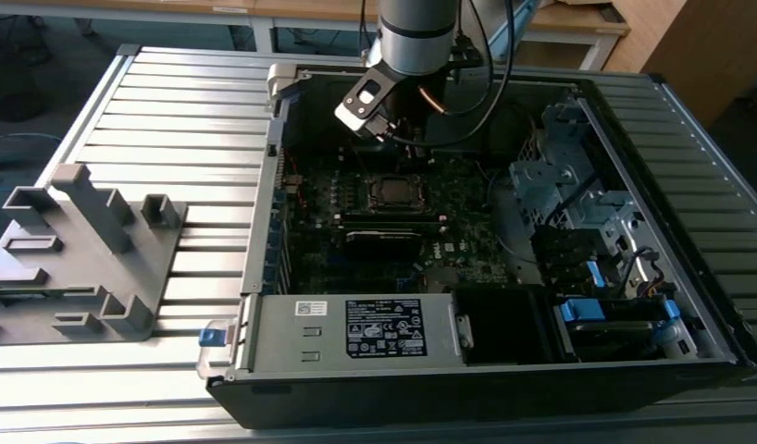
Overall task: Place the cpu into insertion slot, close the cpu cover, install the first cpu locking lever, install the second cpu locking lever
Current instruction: 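Close the cpu cover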
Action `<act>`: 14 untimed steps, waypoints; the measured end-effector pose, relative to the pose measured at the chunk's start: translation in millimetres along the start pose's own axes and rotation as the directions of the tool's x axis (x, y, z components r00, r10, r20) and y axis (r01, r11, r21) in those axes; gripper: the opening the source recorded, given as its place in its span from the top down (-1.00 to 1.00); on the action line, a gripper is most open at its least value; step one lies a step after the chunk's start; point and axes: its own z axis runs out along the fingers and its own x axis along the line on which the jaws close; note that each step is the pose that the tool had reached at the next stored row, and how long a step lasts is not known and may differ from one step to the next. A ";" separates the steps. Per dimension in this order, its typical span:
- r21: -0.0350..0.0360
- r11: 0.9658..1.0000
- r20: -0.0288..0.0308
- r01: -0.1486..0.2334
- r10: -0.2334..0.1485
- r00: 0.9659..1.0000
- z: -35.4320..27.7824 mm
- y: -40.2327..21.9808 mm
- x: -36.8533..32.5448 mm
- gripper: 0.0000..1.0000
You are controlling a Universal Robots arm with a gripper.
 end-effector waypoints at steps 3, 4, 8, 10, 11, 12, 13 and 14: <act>0.000 1.000 -0.001 0.013 -0.013 1.000 0.0 0.0 0.0 0.79; 0.000 1.000 -0.001 0.018 -0.018 1.000 0.0 0.0 0.0 0.79; 0.000 0.999 -0.004 0.053 -0.053 0.999 0.0 0.0 0.0 0.79; 0.000 0.997 -0.006 0.076 -0.076 0.997 0.0 0.0 0.0 0.79; 0.000 0.996 -0.006 0.088 -0.088 0.996 0.0 0.0 0.0 0.79; 0.000 0.995 -0.008 0.101 -0.101 0.995 0.0 0.0 0.0 0.79; 0.000 0.993 -0.009 0.114 -0.114 0.993 0.0 0.0 0.0 0.79; 0.000 0.992 -0.009 0.123 -0.123 0.992 0.0 0.0 0.0 0.79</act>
